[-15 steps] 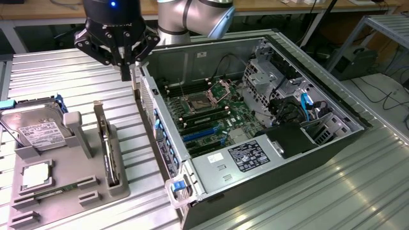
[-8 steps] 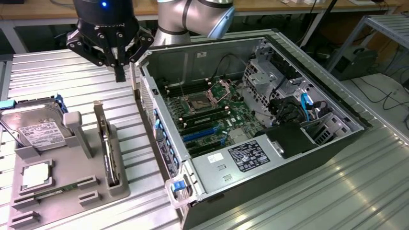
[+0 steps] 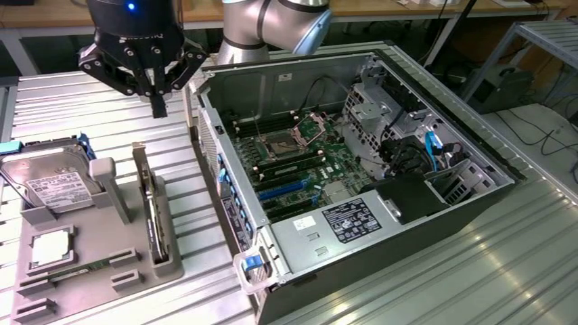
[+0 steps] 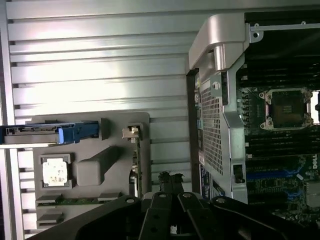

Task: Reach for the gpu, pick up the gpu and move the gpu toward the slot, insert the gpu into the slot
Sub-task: 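Reach for the gpu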

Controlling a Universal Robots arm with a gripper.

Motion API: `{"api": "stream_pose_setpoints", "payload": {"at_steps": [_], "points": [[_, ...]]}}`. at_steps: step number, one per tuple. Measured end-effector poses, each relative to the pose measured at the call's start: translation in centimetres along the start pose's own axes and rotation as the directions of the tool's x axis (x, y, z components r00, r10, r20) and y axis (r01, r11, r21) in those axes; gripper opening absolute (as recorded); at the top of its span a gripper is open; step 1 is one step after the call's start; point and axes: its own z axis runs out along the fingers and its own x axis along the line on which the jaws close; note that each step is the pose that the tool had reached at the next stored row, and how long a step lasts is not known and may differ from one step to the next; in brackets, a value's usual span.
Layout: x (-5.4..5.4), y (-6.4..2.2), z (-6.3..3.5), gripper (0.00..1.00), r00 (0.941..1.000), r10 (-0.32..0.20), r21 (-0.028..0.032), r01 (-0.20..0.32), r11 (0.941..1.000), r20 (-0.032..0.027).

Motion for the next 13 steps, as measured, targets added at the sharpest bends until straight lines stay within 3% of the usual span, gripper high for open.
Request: {"api": "stream_pose_setpoints", "payload": {"at_steps": [13], "points": [[1.6, -0.08, -0.04, 0.11, 0.9975, -0.071, -0.0018, 0.071, 0.9975, -0.0035]]}}
